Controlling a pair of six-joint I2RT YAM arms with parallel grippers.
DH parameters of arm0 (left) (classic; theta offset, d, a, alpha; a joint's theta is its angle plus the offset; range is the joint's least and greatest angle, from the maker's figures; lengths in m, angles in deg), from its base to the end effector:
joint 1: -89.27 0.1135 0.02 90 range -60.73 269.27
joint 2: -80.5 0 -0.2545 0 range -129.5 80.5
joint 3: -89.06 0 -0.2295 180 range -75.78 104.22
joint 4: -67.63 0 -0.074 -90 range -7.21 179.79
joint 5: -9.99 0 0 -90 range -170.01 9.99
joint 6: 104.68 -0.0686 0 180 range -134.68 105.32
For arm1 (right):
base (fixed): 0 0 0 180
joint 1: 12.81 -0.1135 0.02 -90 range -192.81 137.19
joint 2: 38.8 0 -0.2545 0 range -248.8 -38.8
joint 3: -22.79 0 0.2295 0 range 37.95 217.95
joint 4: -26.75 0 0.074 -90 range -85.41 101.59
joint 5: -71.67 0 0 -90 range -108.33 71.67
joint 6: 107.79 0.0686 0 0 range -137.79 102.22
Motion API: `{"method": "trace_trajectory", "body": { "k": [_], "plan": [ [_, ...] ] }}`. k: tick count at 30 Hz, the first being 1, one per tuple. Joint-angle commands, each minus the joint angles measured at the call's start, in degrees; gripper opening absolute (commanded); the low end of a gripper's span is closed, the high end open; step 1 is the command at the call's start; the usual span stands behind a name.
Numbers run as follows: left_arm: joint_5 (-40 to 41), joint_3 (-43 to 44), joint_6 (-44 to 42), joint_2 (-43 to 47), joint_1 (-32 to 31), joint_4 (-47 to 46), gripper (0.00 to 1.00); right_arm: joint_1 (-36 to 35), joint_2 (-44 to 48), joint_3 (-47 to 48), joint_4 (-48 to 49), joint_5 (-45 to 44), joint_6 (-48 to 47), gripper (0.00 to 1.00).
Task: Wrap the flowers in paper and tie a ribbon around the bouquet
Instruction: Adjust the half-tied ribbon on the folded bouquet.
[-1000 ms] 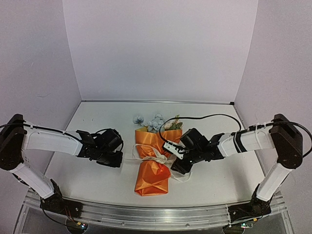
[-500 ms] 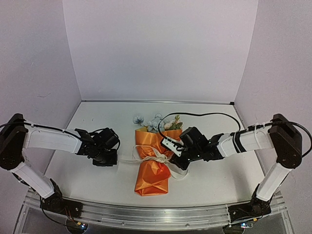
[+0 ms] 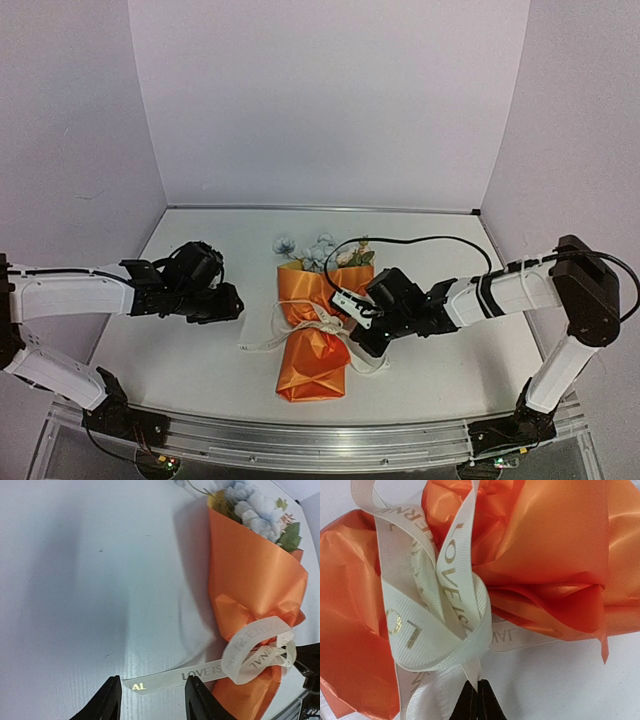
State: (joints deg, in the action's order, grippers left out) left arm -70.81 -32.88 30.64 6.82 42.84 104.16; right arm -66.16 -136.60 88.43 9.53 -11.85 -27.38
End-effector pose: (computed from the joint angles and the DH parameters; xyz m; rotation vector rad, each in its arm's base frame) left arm 0.1847 -0.1783 0.1840 -0.0453 2.5293 -0.4807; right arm 0.1976 0.2785 0.1356 -1.3407 2.0908 0.4729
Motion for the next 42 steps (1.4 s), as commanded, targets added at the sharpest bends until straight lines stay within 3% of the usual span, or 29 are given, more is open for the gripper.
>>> {"method": "trace_trajectory", "body": {
  "k": [1, 5, 11, 18, 20, 26, 28, 42],
  "plan": [
    [-9.60, 3.44, -4.26, -4.12, -0.74, -9.44, 0.46, -0.77, 1.73, 1.01, -1.61, -2.32, 1.51, 0.00],
    [-15.37, 3.38, -1.94, -8.58, -2.39, -16.56, 0.46, -1.06, 1.32, 1.48, -1.62, -3.31, 2.02, 0.00],
    [-17.71, 2.89, 0.66, -11.41, -3.55, -23.04, 0.48, -1.32, 1.14, 2.03, -1.97, -4.35, 1.94, 0.00],
    [-17.02, 4.44, 1.77, -16.28, -3.84, -21.97, 0.44, -1.45, 0.68, 2.91, -2.50, -5.02, 2.00, 0.00],
    [-16.15, 4.84, 2.01, -17.40, -3.84, -20.69, 0.39, -1.45, 0.68, 2.96, -2.56, -5.21, 2.03, 0.00],
    [-14.49, 5.50, 1.83, -17.99, -3.83, -19.28, 0.06, -1.57, 0.90, 2.81, -2.98, -6.34, 1.88, 0.00],
    [-12.75, 4.85, 2.07, -16.80, -3.81, -18.97, 0.01, -1.56, 1.10, 2.54, -3.07, -6.99, 1.77, 0.00],
    [-9.74, 1.01, 3.17, -12.70, -1.72, -17.31, 0.00, -1.57, 1.90, 1.25, -5.45, -12.57, 2.40, 0.00]
  ]
}}
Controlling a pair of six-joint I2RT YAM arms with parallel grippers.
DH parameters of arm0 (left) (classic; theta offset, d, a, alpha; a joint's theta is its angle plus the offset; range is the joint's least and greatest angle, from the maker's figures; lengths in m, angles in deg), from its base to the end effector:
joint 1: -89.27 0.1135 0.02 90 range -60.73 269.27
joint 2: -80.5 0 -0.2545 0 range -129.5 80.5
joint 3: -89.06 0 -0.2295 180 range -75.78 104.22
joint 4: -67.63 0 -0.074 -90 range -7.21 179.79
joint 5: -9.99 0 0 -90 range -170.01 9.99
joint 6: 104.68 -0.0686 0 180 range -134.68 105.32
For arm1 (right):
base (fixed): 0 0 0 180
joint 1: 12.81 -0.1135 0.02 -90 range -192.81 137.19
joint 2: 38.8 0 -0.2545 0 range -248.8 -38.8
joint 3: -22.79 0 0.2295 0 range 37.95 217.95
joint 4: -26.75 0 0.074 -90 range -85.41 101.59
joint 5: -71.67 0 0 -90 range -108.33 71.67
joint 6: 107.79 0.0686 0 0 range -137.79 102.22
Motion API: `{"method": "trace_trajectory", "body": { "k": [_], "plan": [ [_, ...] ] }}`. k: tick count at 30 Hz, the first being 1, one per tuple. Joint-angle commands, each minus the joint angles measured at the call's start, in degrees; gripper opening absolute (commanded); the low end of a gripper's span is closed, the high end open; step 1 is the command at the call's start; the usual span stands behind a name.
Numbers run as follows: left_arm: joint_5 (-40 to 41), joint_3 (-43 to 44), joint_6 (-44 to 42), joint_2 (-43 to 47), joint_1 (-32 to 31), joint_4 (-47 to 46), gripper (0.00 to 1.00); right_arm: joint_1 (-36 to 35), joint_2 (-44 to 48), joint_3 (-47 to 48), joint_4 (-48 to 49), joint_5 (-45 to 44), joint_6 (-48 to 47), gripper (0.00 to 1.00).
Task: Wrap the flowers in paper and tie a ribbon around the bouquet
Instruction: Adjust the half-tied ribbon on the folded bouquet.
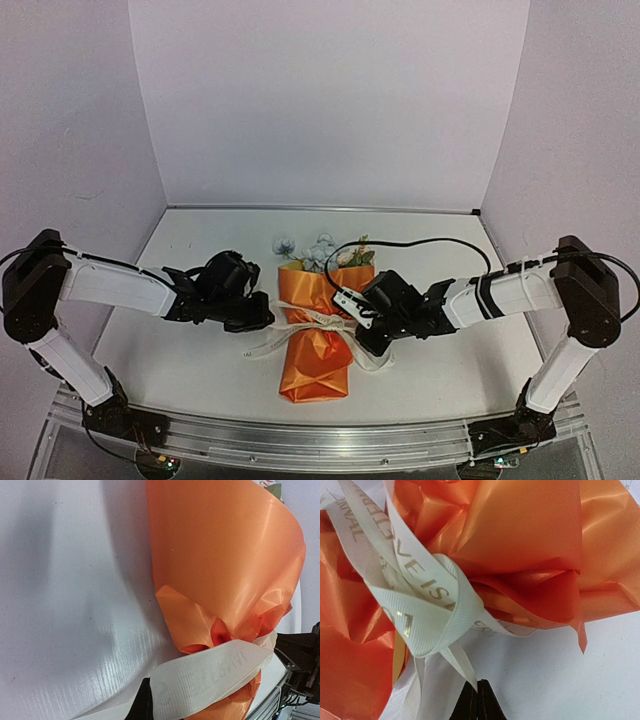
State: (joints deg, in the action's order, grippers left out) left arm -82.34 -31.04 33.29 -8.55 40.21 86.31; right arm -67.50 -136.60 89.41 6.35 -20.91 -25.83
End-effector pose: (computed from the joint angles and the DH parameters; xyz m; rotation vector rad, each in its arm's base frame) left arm 0.2023 -0.2374 0.1505 0.0447 2.5742 -0.7783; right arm 0.1987 0.2752 0.1352 -1.2809 2.1389 0.2924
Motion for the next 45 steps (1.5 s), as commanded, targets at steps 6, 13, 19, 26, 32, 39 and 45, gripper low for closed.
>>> {"method": "trace_trajectory", "body": {
  "k": [6, 13, 19, 26, 32, 39, 45],
  "plan": [
    [3.39, -1.40, 0.54, 3.14, 1.92, 1.32, 0.00, -0.21, 2.75, 0.02, -4.49, -6.13, 1.20, 0.00],
    [3.77, -2.45, 0.86, 3.78, 3.21, 1.76, 0.00, -0.24, 3.21, -0.05, -6.79, -7.23, 2.30, 0.00],
    [4.17, -2.29, -0.63, 3.78, 3.52, 2.27, 0.00, -1.17, 3.11, 0.69, -9.06, -7.15, 2.33, 0.00],
    [6.40, 2.03, -17.39, 2.14, 2.61, 5.65, 0.00, -3.12, 2.22, 2.35, -11.57, -10.20, -0.73, 0.00],
    [13.24, 3.86, -28.85, 1.94, 0.56, 8.61, 0.00, -3.09, 1.84, 3.61, -13.70, -13.80, -0.36, 0.00],
    [23.90, 4.17, -38.68, 0.55, -2.82, 10.01, 0.00, -3.04, 2.50, 2.89, -14.27, -13.48, 3.67, 0.00],
    [28.48, 3.34, -43.46, 0.88, -3.60, 9.10, 0.00, -2.94, 3.46, 0.48, -14.32, -14.66, 7.36, 0.00]
  ]
}}
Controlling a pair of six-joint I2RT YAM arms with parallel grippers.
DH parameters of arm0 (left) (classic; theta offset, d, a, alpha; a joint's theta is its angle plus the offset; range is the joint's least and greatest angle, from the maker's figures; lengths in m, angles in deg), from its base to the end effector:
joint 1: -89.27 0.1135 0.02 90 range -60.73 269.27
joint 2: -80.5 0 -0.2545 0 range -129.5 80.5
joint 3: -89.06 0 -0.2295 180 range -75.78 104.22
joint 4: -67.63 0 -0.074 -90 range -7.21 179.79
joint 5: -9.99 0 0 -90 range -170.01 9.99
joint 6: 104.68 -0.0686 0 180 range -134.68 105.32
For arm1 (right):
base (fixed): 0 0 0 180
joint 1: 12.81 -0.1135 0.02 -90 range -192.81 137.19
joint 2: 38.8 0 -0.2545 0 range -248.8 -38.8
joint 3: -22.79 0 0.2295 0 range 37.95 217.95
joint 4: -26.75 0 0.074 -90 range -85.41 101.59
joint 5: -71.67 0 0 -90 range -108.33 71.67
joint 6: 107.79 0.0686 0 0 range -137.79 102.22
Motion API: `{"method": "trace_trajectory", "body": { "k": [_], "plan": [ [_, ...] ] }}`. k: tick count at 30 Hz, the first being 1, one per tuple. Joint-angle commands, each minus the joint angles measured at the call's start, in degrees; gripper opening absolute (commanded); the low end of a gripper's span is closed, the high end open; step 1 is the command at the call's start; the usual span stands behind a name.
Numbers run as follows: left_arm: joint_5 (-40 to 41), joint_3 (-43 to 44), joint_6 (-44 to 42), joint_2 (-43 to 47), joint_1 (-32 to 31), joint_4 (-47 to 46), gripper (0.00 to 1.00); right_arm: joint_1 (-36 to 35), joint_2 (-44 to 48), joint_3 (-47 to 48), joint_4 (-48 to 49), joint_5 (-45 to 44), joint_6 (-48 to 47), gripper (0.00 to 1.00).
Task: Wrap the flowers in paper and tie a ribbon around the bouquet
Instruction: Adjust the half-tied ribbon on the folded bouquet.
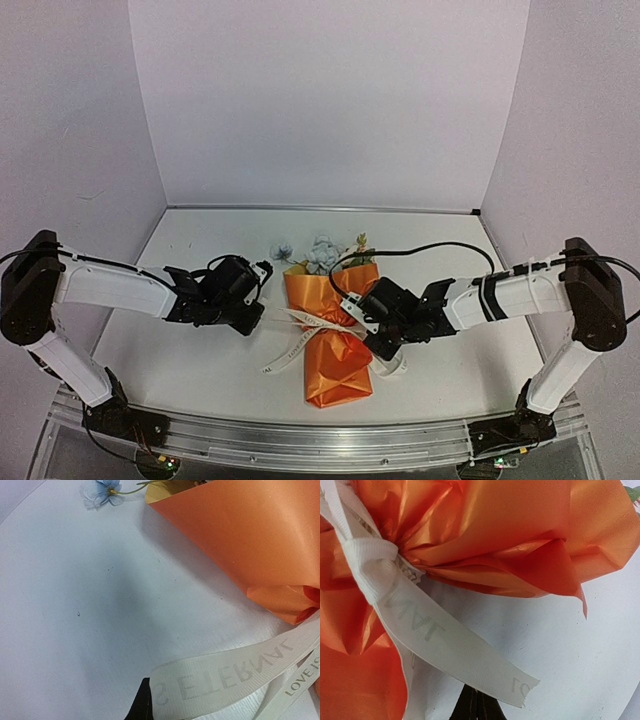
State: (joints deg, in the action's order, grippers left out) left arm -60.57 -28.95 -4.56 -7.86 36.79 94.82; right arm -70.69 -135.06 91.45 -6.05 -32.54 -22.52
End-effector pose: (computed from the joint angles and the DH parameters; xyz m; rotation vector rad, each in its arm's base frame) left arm 0.2013 -0.2246 0.1544 0.7499 2.3144 -0.0599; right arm 0.1847 0.2625 0.1380 -1.2641 2.2417 0.0173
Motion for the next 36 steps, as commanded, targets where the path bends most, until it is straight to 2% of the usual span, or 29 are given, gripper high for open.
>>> {"method": "trace_trajectory", "body": {
  "k": [1, 11, 17, 24, 27, 31, 36],
  "plan": [
    [7.33, 1.14, -6.15, 0.15, -0.22, 0.72, 0.00, 0.33, 2.12, -1.93, -1.94, -3.31, 5.13, 0.00],
    [11.23, -1.32, -8.92, 1.06, -0.25, 1.18, 0.00, 0.72, 6.07, -8.26, -1.96, -2.53, 15.15, 0.00],
    [12.75, -2.19, -9.61, 0.73, -0.25, 1.81, 0.00, 0.72, 8.40, -11.38, -1.87, -4.10, 17.78, 0.00],
    [8.63, -2.60, -12.00, 1.83, -0.31, -1.11, 0.00, 0.58, 10.25, -9.93, -2.27, 4.73, 22.85, 0.01],
    [6.28, -2.98, -14.21, 2.56, -0.52, -3.17, 0.00, 0.70, 12.57, -8.47, -3.83, 4.86, 23.21, 0.27],
    [4.43, -3.18, -16.00, 3.18, -0.60, -5.01, 0.00, 1.46, 16.32, -7.16, -5.51, 4.57, 23.66, 0.54],
    [3.36, -3.32, -16.49, 3.33, -0.60, -6.45, 0.00, 5.05, 17.73, -5.44, -6.69, 4.98, 29.80, 0.64]
  ]
}}
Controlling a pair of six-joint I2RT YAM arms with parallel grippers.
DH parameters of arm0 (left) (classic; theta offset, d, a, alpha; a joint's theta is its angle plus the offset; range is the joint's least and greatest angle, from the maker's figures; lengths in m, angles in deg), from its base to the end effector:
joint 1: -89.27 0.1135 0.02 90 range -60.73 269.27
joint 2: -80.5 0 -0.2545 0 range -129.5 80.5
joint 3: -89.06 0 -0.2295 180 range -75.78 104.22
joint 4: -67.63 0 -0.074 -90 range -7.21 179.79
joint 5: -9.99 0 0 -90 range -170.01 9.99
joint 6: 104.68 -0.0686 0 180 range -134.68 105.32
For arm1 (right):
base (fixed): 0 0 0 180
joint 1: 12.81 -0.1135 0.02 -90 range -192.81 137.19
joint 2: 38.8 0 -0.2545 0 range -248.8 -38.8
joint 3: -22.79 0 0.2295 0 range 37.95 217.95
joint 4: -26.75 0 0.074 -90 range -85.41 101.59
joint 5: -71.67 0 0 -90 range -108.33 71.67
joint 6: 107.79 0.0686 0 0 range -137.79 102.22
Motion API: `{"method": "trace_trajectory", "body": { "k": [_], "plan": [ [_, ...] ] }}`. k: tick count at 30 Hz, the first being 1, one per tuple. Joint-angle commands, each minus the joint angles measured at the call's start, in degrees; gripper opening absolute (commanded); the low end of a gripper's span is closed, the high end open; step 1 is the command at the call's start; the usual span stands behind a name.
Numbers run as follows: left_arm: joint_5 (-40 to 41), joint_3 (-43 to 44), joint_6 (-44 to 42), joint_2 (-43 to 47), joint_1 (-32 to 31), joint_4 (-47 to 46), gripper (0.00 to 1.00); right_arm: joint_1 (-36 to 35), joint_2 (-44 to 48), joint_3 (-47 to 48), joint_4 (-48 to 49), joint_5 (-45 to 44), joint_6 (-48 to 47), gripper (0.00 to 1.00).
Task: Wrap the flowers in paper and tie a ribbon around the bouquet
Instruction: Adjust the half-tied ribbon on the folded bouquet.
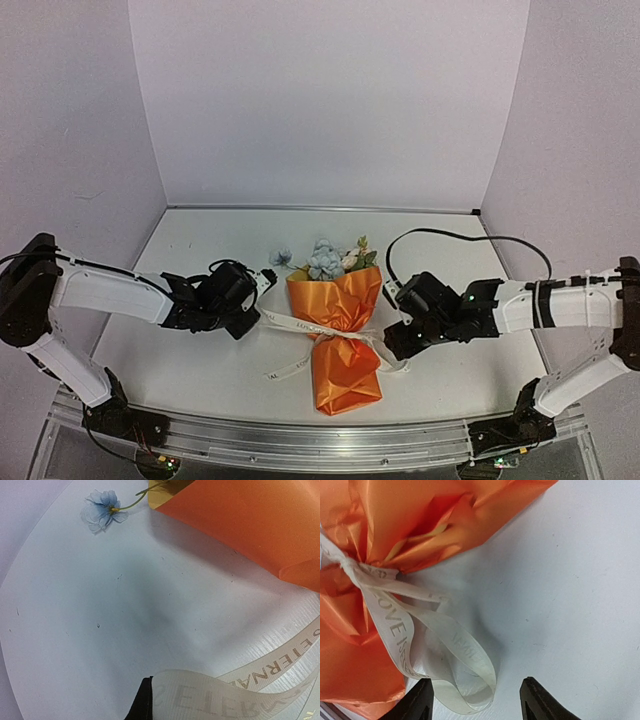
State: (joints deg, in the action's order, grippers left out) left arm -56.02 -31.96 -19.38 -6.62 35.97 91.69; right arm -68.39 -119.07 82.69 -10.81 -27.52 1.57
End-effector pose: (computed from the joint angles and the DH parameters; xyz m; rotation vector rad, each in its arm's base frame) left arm 0.1977 -0.2185 0.1514 1.0002 2.1607 0.1253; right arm 0.1602 0.2144 0.1644 -0.7476 2.4782 0.2874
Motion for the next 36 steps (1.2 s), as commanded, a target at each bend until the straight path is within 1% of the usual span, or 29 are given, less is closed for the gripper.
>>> {"method": "trace_trajectory", "body": {
  "k": [1, 5, 7, 9, 12, 14, 16, 18, 22, 24, 30, 33, 36],
  "plan": [
    [-1.30, -0.32, -1.69, 2.06, 0.21, -3.53, 0.00, 3.57, 1.13, 4.03, -1.94, 0.78, 7.14, 0.64],
    [-1.71, -0.28, -1.83, 1.95, 0.21, -3.88, 0.00, 5.76, -2.31, 7.88, -1.94, 7.19, 12.43, 0.63],
    [-1.93, -0.15, -1.90, 1.95, 0.21, -3.74, 0.00, 5.83, -4.52, 9.98, -1.86, 9.80, 13.20, 0.60],
    [-2.09, -0.12, -1.97, 1.95, 0.21, -3.81, 0.00, 5.78, -6.19, 10.76, -0.31, 12.79, 11.79, 0.54],
    [-2.27, 0.23, -1.93, 1.56, 0.21, -3.78, 0.00, 5.83, -8.15, 9.68, 4.73, 16.47, 5.27, 0.50],
    [-2.28, 0.53, -2.03, 1.27, 0.22, -3.45, 0.00, 5.80, -8.28, 7.95, 7.26, 15.57, -0.35, 0.50],
    [-2.08, 0.71, -1.98, 1.16, 0.21, -3.36, 0.00, 5.86, -7.83, 5.50, 10.25, 14.29, -8.07, 0.52],
    [-2.02, 0.62, -1.96, 1.09, 0.21, -3.43, 0.00, 6.57, -7.30, 4.00, 11.39, 13.89, -13.66, 0.52],
    [-1.91, 0.70, -1.93, 0.81, 0.21, -3.35, 0.00, 9.85, -7.15, 2.28, 14.61, 16.82, -17.66, 0.52],
    [-1.84, 0.79, -1.92, 0.65, 0.21, -3.23, 0.00, 10.62, -7.56, 1.84, 14.93, 18.34, -22.41, 0.52],
    [-1.70, 0.95, -1.92, 0.46, 0.28, -3.01, 0.00, 11.61, -9.75, 2.05, 15.64, 21.43, -31.47, 0.53],
    [-1.71, 1.12, -1.92, 0.25, 0.26, -2.87, 0.00, 11.63, -11.10, 2.75, 15.68, 23.07, -35.29, 0.51],
    [-1.66, 1.36, -2.11, 0.00, 0.30, -2.68, 0.00, 11.63, -12.08, 2.89, 15.89, 22.33, -37.80, 0.50]
  ]
}}
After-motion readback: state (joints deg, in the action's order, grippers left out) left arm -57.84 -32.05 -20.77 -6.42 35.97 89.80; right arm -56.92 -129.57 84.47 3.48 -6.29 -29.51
